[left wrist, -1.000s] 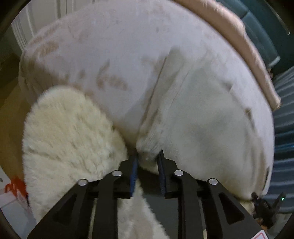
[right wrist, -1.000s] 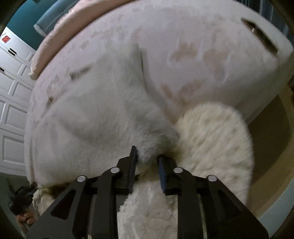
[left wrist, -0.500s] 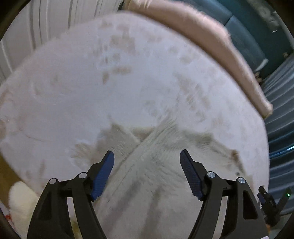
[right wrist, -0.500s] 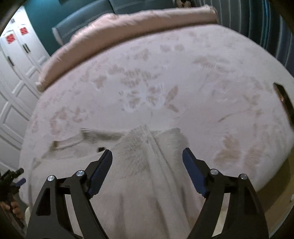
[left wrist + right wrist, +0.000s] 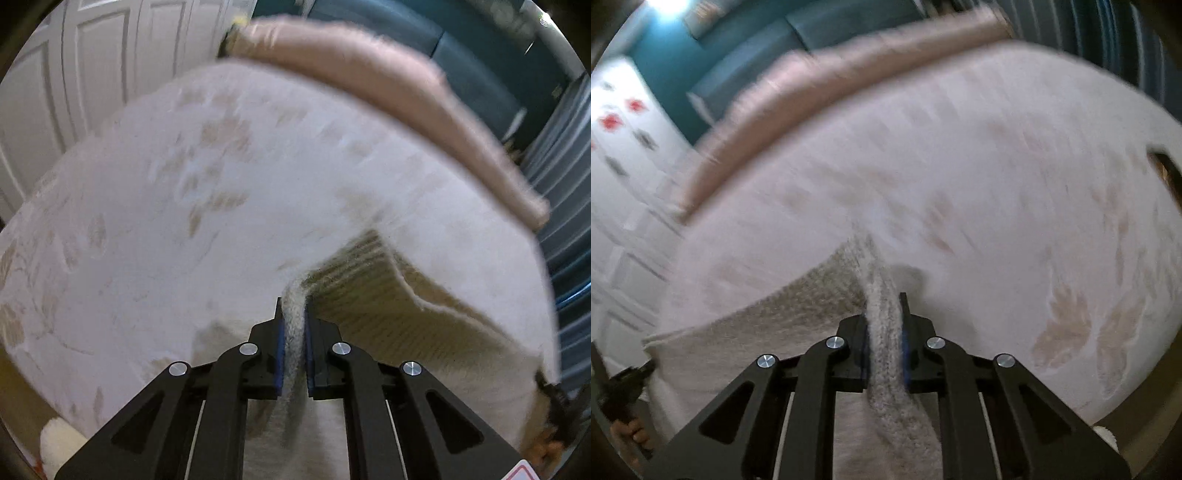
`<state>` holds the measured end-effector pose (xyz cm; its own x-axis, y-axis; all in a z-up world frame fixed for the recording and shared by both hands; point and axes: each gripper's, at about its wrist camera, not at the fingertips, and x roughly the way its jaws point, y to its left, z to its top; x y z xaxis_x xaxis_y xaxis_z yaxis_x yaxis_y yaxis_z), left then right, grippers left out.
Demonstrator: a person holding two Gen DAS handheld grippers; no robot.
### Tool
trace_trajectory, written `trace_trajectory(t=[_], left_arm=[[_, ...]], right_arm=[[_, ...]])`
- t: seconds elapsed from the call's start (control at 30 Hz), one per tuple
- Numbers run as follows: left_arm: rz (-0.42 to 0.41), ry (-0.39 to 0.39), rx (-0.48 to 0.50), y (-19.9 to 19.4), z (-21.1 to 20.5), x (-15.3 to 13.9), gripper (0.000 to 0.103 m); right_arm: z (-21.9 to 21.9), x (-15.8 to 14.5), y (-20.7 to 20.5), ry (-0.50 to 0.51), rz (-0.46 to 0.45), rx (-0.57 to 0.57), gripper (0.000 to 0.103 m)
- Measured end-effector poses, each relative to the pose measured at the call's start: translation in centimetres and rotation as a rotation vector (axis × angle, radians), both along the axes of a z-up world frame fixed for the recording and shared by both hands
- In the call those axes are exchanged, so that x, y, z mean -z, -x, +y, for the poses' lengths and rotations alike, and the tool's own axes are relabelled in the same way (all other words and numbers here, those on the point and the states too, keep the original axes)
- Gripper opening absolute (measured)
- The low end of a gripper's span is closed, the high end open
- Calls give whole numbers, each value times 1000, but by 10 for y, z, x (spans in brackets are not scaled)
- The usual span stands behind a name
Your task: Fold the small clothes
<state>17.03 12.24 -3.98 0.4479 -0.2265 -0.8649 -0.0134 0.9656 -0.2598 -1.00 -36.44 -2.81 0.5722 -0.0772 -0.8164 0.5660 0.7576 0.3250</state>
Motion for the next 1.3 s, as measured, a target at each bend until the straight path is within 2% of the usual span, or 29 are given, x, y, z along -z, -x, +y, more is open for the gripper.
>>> trace_trajectory(t=[0.07, 0.1, 0.13, 0.23, 0.3, 0.37, 0.43, 0.47, 0.57, 0.63, 0.73, 0.83, 0.9, 0.97, 1.0, 1.03, 1.07, 1.13, 1.2, 1.3], left_arm=[[85, -30, 1, -5, -4, 32, 7], [76, -35, -3, -4, -3, 37, 9], [53, -50, -1, -1, -5, 36, 9], [50, -78, 18, 3, -9, 28, 17], [36, -81, 23, 9, -7, 14, 24], [14, -90, 3, 22, -9, -4, 25], [-19, -56, 15, 39, -15, -25, 27], [-24, -28, 37, 54, -24, -32, 30], [25, 13, 151, 92, -64, -30, 32], [56, 3, 213, 111, -85, -20, 34], [109, -71, 262, 131, -98, 6, 35], [74, -99, 259, 143, -78, 8, 38], [84, -138, 224, 146, -58, 11, 38], [109, -140, 185, 149, -37, 19, 41], [121, -152, 162, 153, -27, 24, 41], [115, -133, 158, 157, -21, 26, 42], [108, -128, 156, 159, -19, 26, 42], [98, -151, 161, 162, -22, 25, 42], [95, -177, 159, 159, -28, 19, 41], [65, -130, 141, 152, -33, 1, 42]], right_arm=[[-10, 18, -5, -37, 42, 38, 10], [-12, 21, -6, -64, 45, 40, 11], [-13, 25, -8, -94, 59, 33, 13], [-11, 15, -5, -75, 57, 32, 19], [-2, -6, 9, -7, 28, 69, 25], [19, -31, 23, 54, -37, 62, 29], [51, -46, 28, 68, -71, -31, 29], [78, -49, 27, 61, -78, -115, 29], [161, -35, 16, -1, -34, -373, 29], [216, -17, 14, -17, -1, -535, 26], [241, 5, 19, 19, 73, -603, 26], [205, 16, 38, 55, 115, -512, 23], [155, 15, 62, 26, 125, -385, 19], [115, 17, 85, 63, 187, -256, 25], [101, 21, 95, 101, 227, -207, 22], [83, 25, 108, 100, 256, -166, 21], [73, 26, 116, 67, 247, -142, 17], [63, 22, 126, 18, 219, -96, 17], [64, 6, 124, 41, 187, -66, 20], [64, -15, 104, 61, 110, -69, 28]])
